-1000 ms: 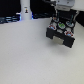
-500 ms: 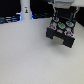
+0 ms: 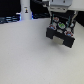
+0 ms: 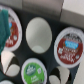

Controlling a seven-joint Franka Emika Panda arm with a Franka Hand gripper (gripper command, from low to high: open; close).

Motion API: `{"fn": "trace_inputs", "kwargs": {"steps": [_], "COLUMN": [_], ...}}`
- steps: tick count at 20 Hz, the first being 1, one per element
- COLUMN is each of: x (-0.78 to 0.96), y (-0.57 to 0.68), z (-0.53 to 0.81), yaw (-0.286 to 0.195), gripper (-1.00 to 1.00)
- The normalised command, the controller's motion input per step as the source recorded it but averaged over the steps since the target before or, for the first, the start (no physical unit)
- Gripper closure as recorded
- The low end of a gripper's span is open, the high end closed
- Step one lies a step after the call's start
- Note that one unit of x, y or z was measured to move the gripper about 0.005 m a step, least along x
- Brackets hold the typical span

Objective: Open the kcup holder, insert the kcup into the holder, and close the kcup holder

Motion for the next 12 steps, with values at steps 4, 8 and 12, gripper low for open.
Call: {"fn": "trace_inputs", "kwargs": {"steps": [4,8,12], "x": [0.83,0.68,0.31], "y": [-0.22,-0.07,0.16], "z": [0.01,-0.07,-0.18], "yaw": [-0.005,-0.002,0.066], "gripper": [-1.0,-1.0,-1.0]}}
